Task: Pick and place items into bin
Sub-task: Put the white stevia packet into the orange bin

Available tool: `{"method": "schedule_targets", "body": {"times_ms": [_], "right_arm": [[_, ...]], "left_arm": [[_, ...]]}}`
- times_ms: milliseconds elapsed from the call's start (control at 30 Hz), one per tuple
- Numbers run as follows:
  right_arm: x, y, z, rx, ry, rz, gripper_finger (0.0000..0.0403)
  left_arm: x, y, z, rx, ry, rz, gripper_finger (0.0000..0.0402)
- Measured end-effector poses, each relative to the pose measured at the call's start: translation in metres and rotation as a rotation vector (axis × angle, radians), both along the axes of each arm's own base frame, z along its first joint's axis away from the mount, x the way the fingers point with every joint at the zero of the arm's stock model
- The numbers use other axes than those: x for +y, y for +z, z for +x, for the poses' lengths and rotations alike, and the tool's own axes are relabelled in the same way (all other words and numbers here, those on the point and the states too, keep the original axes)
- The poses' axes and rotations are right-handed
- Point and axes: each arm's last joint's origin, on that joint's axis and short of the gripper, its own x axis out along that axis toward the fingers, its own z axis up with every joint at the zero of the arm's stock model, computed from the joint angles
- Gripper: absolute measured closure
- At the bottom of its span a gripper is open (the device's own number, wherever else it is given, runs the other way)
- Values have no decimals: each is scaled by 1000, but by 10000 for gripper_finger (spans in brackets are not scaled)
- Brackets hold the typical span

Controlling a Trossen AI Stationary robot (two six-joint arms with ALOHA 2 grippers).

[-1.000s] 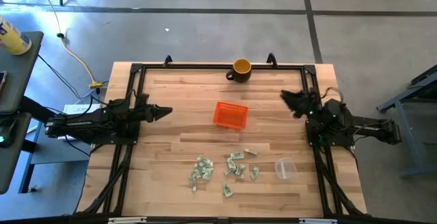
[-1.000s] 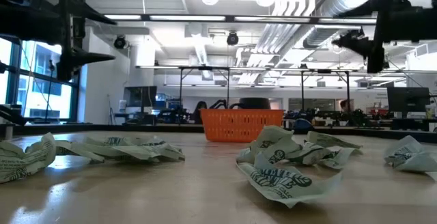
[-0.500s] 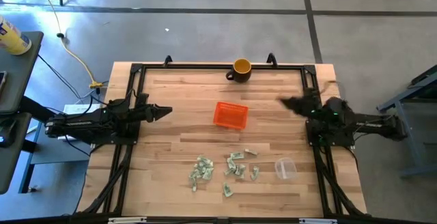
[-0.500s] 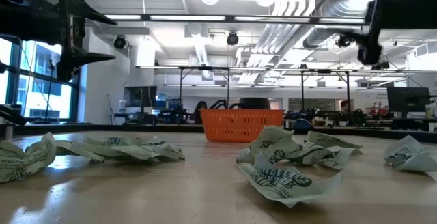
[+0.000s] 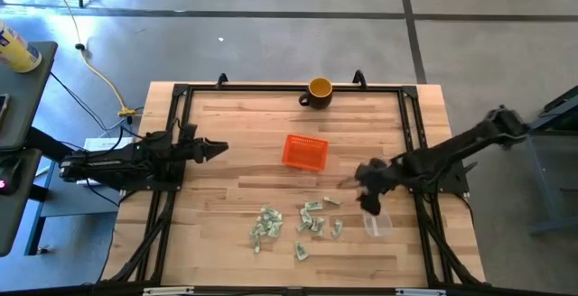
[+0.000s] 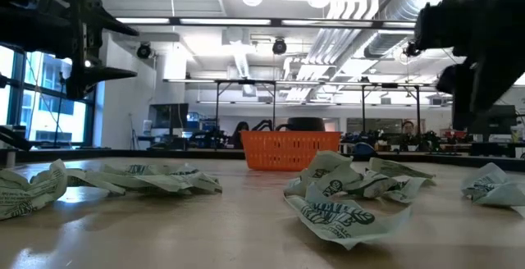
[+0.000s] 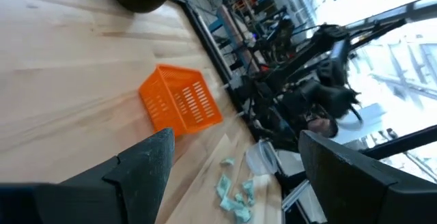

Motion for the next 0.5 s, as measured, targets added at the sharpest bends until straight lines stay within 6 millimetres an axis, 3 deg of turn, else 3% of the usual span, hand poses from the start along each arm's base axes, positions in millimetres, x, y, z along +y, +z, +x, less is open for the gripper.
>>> {"method": "schedule_targets", "body": {"times_ms": [67,267,500], "right_arm": [[10,-5,14,32,75,-51,153],[17,-15,48,97,-35,-154,153],[28,-42,73,177,158,-191,153]], "left_arm": [[0,-2,0,25,1,-2,53],[0,-8,-1,83,-6,-9,53],[0,-11,-2,111,-7,-12,53]]}}
